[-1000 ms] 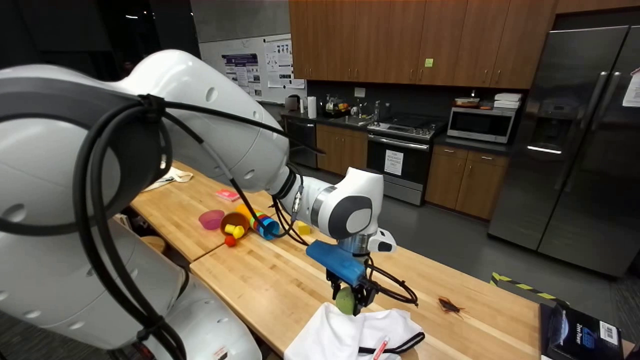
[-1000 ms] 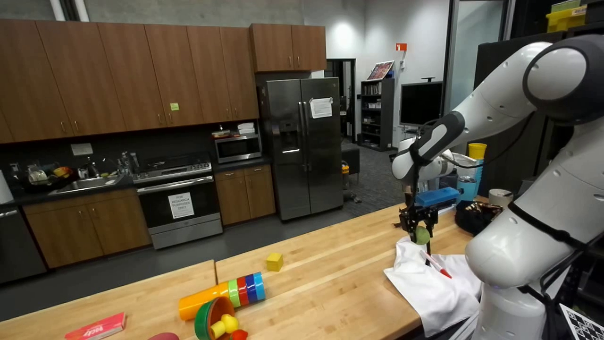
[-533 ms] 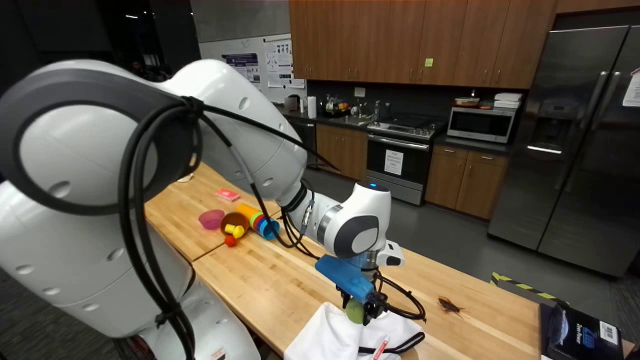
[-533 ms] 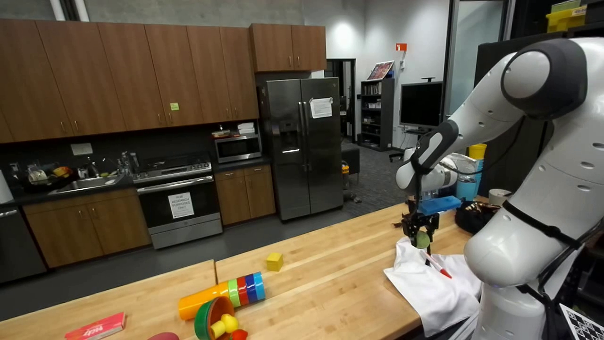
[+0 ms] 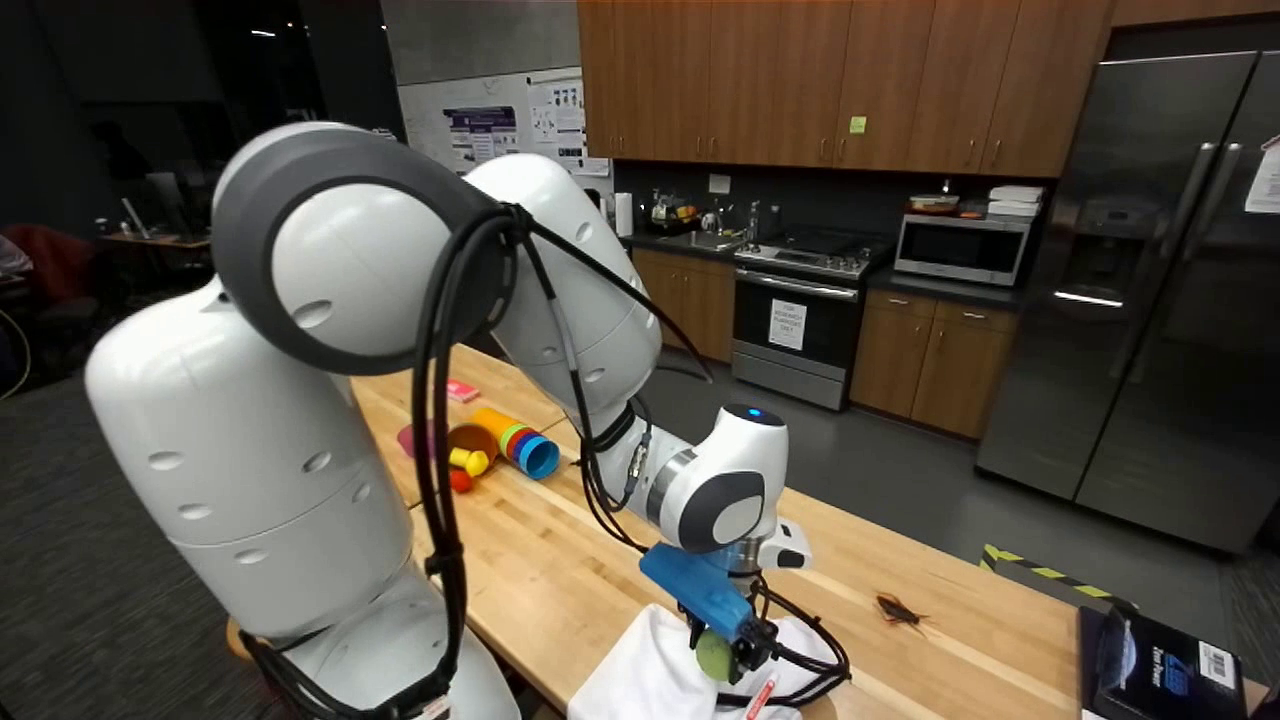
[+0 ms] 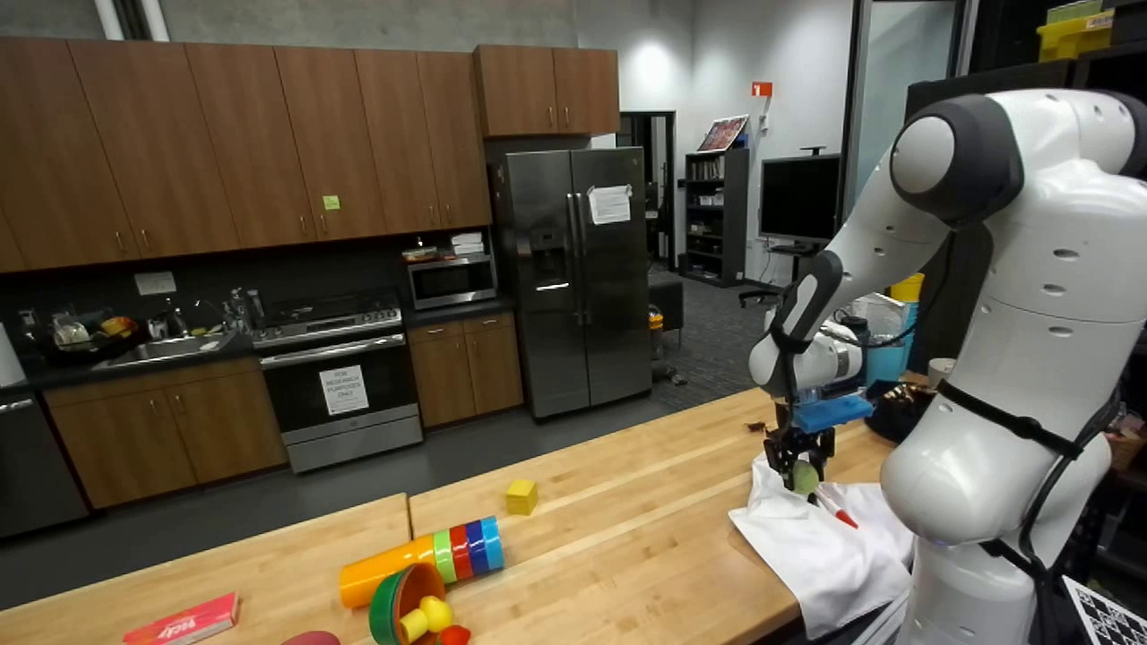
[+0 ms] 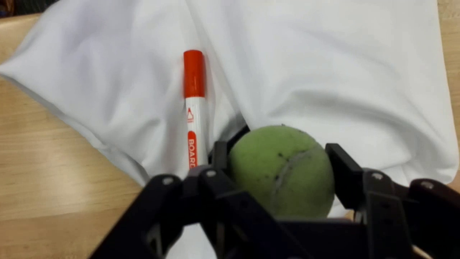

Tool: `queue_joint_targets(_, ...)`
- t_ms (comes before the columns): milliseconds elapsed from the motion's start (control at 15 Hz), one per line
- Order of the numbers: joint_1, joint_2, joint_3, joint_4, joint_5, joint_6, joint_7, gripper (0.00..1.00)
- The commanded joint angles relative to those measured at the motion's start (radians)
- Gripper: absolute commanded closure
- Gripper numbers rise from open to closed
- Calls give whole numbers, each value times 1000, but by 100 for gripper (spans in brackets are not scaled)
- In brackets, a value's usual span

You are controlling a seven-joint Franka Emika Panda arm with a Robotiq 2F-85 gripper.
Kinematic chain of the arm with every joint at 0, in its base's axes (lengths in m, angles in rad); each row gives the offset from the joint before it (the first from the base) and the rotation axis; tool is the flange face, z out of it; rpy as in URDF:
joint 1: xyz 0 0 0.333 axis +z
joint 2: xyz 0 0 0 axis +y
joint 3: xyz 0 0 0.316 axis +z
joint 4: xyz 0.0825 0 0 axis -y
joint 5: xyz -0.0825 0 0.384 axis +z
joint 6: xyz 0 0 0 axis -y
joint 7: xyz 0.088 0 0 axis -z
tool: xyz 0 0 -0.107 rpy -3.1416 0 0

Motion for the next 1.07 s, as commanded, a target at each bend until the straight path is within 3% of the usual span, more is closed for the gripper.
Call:
queue_joint_targets(0,-7,85,-8,33,-13,12,3,58)
queue_joint_targets(133,-3,137,-5,59,-31,-13,27,58)
queue_joint_targets(200,-1,163,-5,76,-48,-39,59,10)
queue_joint_targets(267,4,105,-6,33,-14,-8,17,32)
queue_joint_targets(533,7,163,-8,65,-21,-21,36,10)
queue_joint_targets(733,7,165,-8,68,-21,-24,38,10)
queue_joint_targets(800,4,151,-16,50,-67,19,58,2)
queue_joint_targets(1000,-2,126,-44,30,-245,117,154,0)
